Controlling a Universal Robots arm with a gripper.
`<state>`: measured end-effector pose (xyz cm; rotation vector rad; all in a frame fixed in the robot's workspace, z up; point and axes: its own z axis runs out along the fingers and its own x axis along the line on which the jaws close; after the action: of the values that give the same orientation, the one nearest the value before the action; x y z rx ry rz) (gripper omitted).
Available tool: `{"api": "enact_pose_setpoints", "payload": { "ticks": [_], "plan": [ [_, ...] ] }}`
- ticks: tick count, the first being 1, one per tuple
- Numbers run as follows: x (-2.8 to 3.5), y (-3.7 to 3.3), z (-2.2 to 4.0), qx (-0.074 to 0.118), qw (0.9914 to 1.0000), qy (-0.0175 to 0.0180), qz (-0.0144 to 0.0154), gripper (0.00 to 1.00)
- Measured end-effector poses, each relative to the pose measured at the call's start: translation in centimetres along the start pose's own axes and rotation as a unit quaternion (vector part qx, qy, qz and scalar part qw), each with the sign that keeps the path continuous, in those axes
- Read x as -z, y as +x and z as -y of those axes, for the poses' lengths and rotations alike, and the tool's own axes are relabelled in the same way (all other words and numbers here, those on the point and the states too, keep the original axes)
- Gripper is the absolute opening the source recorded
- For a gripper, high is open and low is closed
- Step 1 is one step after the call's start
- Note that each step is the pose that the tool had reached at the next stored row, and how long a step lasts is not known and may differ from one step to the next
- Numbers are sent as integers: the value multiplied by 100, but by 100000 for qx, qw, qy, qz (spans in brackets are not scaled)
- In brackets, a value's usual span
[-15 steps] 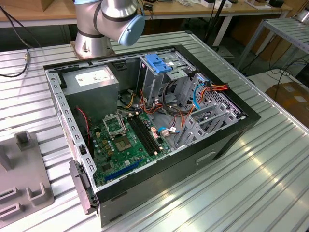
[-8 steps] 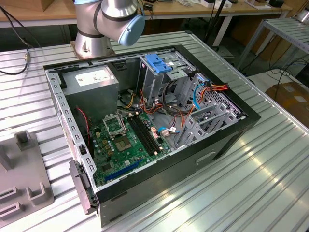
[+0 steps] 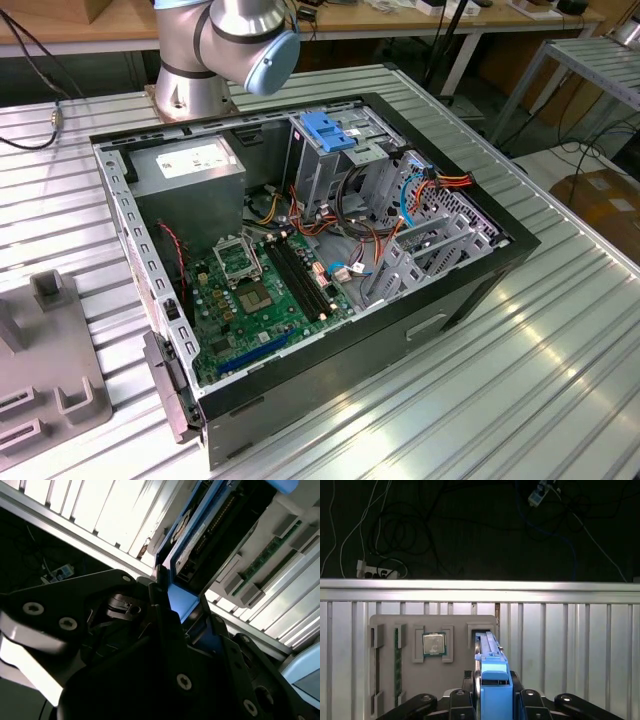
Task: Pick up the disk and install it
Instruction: 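Pick up the disk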
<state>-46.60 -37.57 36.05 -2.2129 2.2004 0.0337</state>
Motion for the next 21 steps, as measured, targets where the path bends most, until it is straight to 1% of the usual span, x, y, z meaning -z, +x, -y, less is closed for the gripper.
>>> {"api": "enact_pose_setpoints", "payload": {
  "ticks": [4, 5, 12, 13, 15, 17, 21],
  "plan": [
    [71, -2, 0, -3, 100000, -4, 8, 37],
    [98, -3, 0, -2, 100000, -2, 14, 37],
    [214, -7, 0, -3, 100000, -2, 23, 37],
    [244, -7, 0, -2, 100000, -3, 22, 37],
    [271, -8, 0, -2, 100000, 4, 25, 37],
    [320, -10, 0, -2, 100000, 2, 25, 37],
    [380, -11, 0, 0, 100000, 6, 28, 37]
  ]
}}
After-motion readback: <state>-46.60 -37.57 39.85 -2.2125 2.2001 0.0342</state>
